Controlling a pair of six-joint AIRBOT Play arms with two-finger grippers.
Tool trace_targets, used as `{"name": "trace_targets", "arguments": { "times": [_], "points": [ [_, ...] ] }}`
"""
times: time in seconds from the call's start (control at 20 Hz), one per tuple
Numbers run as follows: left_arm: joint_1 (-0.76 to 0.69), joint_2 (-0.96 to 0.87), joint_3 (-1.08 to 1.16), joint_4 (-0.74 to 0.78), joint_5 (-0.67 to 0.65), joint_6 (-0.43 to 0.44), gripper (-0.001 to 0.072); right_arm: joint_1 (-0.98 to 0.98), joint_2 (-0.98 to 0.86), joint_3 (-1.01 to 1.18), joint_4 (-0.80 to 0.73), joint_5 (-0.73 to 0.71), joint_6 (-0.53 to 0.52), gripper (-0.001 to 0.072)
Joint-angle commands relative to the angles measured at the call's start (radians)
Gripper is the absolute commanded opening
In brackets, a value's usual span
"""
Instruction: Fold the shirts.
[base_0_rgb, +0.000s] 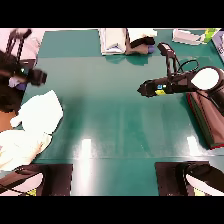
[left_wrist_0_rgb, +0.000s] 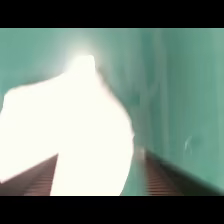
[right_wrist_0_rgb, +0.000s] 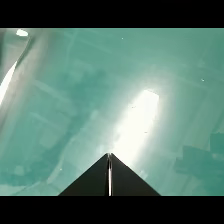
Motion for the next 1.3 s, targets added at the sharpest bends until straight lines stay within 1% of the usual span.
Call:
{"name": "trace_targets", "arguments": {
  "times": [0.0,0.05,0.15,0.25,0.3,0.35,0.4,0.45,0.5,0.55,0.65,0.8,0.9,1.0,1.1,1.25],
  "points": [
    [0.143,0.01,-0.243,0.014,0.061,0.004,0.0644,0.001,-0.001,0.0,0.0,-0.002,0.0,0.0019],
    [0.161,0.006,-0.317,0.015,0.137,0.004,0.0645,0.001,-0.001,0.0,0.0,-0.002,0.0,0.0019],
    [0.18,-0.006,-0.421,0.018,0.243,-0.001,0.0644,0.001,-0.001,0.0,0.0,-0.001,0.0,0.0019],
    [0.18,-0.013,-0.468,0.029,0.288,-0.008,0.0643,0.001,-0.001,0.0,0.0,-0.003,0.0,0.0019],
    [0.18,-0.013,-0.469,0.033,0.288,-0.012,0.0581,0.001,-0.001,0.0,0.0,-0.007,0.0,0.0019],
    [0.18,-0.005,-0.468,0.037,0.285,-0.014,0.0396,0.001,-0.001,0.001,0.0,-0.01,0.0,0.0019],
    [0.18,0.002,-0.468,0.039,0.286,-0.014,0.0286,0.001,-0.001,0.001,0.0,-0.014,0.0,0.0019],
    [0.18,0.013,-0.468,0.039,0.288,-0.014,0.022,0.001,-0.001,0.001,0.0,-0.021,0.0,0.0019],
    [0.18,0.029,-0.468,0.039,0.29,-0.014,0.0105,0.001,0.0,0.001,0.0,-0.03,0.0,0.0019],
    [0.18,0.048,-0.462,0.039,0.293,-0.014,0.0032,0.001,0.003,0.002,0.001,-0.04,0.0,0.0019],
    [0.179,0.115,-0.397,0.036,0.284,-0.011,0.0031,0.001,0.025,0.027,0.0,-0.063,0.0,0.0019],
    [0.103,0.24,-0.17,0.036,0.248,0.054,0.003,-0.016,0.055,0.148,0.001,-0.057,0.0,0.0019],
    [-0.01,0.269,0.015,0.036,0.192,0.084,0.0029,-0.036,0.074,0.238,0.0,-0.058,0.0,0.0019],
    [-0.158,0.266,0.198,0.036,0.13,0.083,0.0029,-0.062,0.092,0.311,0.0,-0.058,0.0,0.0019],
    [-0.299,0.265,0.303,0.037,0.144,0.084,0.0029,-0.098,0.113,0.367,0.0,-0.058,0.0,0.0019],
    [-0.468,0.241,0.364,0.037,0.166,0.118,0.0028,-0.161,0.139,0.418,0.0,-0.051,0.0,0.0019]
  ]
}}
